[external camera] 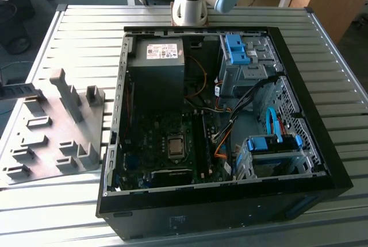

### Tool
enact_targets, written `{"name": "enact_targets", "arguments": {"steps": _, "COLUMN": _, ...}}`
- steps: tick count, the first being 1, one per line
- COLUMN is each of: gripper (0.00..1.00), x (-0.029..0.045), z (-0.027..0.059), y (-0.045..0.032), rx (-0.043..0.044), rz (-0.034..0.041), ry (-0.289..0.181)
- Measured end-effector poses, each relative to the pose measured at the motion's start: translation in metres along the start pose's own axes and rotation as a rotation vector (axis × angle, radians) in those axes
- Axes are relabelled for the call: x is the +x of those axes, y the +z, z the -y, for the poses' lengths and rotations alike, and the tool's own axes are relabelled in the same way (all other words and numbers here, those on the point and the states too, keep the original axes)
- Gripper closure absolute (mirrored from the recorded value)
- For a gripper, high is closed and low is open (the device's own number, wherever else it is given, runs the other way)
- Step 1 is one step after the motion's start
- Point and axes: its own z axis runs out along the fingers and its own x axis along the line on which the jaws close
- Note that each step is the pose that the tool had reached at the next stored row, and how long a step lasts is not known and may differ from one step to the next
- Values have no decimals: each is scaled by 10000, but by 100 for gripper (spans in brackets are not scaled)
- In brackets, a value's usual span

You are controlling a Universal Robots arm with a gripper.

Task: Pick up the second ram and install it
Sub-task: 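Pick up the second ram and move it above second insertion slot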

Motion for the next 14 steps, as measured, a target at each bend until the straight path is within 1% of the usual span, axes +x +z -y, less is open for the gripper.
{"name": "enact_targets", "arguments": {"steps": 6, "gripper": 86, "x": -2, "z": -1, "y": -112, "rx": 1, "rz": 0, "ry": 0}}
{"name": "enact_targets", "arguments": {"steps": 9, "gripper": 86, "x": -3, "z": -1, "y": -201, "rx": 1, "rz": 1, "ry": 0}}
{"name": "enact_targets", "arguments": {"steps": 14, "gripper": 86, "x": -5, "z": -3, "y": -381, "rx": -1, "rz": -1, "ry": -1}}
